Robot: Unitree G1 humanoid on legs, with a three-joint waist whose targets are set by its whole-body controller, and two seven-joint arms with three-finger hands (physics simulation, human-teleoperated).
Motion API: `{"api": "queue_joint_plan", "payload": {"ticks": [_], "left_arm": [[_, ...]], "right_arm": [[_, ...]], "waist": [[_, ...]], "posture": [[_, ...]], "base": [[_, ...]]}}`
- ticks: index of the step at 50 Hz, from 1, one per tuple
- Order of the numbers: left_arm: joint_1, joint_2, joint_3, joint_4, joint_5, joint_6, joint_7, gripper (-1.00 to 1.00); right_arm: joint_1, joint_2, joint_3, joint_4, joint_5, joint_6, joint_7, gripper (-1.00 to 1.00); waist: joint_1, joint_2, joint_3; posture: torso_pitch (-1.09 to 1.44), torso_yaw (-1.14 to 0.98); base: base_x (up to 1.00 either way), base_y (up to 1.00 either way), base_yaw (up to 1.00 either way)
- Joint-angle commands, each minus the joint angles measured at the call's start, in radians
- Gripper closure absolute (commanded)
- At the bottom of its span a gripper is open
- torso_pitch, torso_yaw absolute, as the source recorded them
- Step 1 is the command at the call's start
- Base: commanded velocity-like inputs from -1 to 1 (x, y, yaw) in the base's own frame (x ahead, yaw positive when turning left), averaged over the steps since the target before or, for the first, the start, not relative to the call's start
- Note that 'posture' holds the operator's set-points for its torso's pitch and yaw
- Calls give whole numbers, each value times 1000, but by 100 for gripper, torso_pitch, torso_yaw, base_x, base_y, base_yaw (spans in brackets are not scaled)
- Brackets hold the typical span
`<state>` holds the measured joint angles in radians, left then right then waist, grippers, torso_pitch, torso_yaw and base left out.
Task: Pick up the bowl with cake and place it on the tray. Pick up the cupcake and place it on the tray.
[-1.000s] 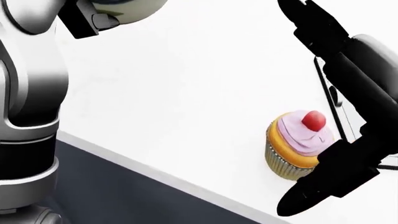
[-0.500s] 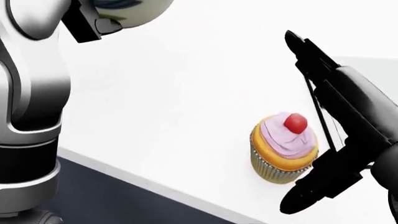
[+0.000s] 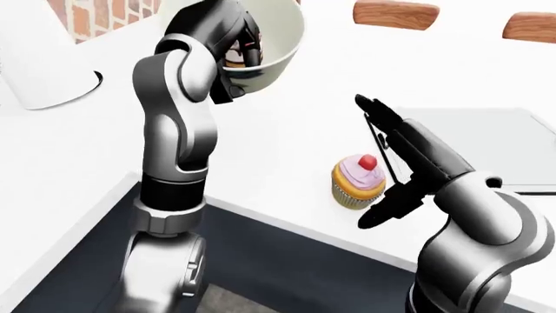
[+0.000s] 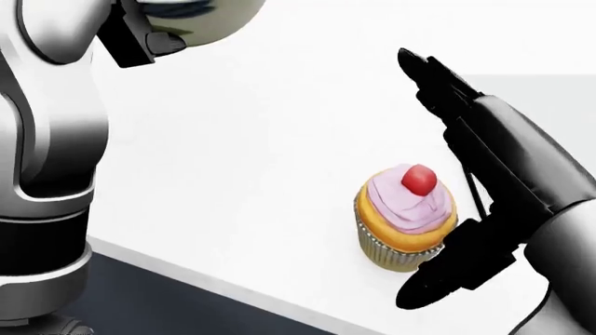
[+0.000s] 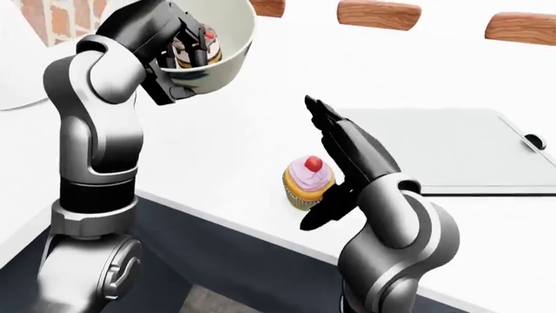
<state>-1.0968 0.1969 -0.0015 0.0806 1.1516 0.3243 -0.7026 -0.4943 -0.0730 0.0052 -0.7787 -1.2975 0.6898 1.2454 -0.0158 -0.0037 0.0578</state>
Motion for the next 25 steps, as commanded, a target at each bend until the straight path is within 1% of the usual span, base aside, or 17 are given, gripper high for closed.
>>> {"api": "queue_joint_plan", "payload": {"ticks": [1, 3, 4, 5, 8, 10, 11, 15, 19, 22, 23, 25], "left_arm": [[-55, 13, 17, -57, 15, -13, 51, 100], [-55, 13, 17, -59, 15, -12, 49, 100], [-56, 13, 16, -59, 16, -12, 48, 100], [-58, 13, 17, -60, 16, -11, 46, 100], [-59, 14, 17, -62, 17, -11, 44, 100], [-58, 13, 16, -65, 18, -10, 41, 100], [-58, 13, 17, -65, 18, -11, 41, 100], [-58, 14, 17, -64, 18, -12, 42, 100], [-57, 15, 18, -65, 17, -12, 42, 100], [-56, 14, 17, -65, 18, -13, 42, 100], [-57, 13, 17, -65, 18, -13, 42, 100], [-57, 13, 17, -66, 19, -13, 40, 100]], "right_arm": [[-22, -2, -5, -25, -6, -19, -9, -30], [-18, 1, -6, -25, -6, -24, -9, -29], [-17, 2, -7, -25, -5, -26, -9, -15], [-15, 3, -8, -26, -6, -28, -7, -7], [-12, 5, -9, -28, -7, -32, -3, 5], [-5, 8, -7, -31, -7, -36, -4, 9], [6, 11, -4, -32, -4, -42, -10, 18], [11, 23, 8, -42, -16, -49, 3, 26], [7, 25, 3, -37, -3, -59, -7, 54], [-20, 21, -2, -46, -7, -55, 6, 67], [-36, 20, -5, -51, -7, -52, 7, 80], [-77, 14, -11, -59, -18, -39, 28, 97]], "waist": [[0, 0, -35], [-1, 1, -35], [-1, 1, -35], [-2, 1, -35], [-3, 2, -34], [-4, 3, -34], [-4, 3, -34], [-4, 4, -33], [-6, 5, -34], [-7, 6, -34], [-7, 6, -34], [-7, 7, -34]], "posture": [[0, 0], [0, 0], [0, 0], [0, 0], [0, 0], [0, 0], [0, 0], [0, 0], [0, 0], [0, 0], [0, 0], [0, 0]], "base": [[0, 0, 0], [0, 0, 0], [0, 0, 0], [0, 0, 0], [0, 0, 0], [0, 0, 0], [0, 0, 0], [0, 0, 0], [0, 0, 0], [0, 0, 0], [0, 0, 0], [0, 0, 0]]}}
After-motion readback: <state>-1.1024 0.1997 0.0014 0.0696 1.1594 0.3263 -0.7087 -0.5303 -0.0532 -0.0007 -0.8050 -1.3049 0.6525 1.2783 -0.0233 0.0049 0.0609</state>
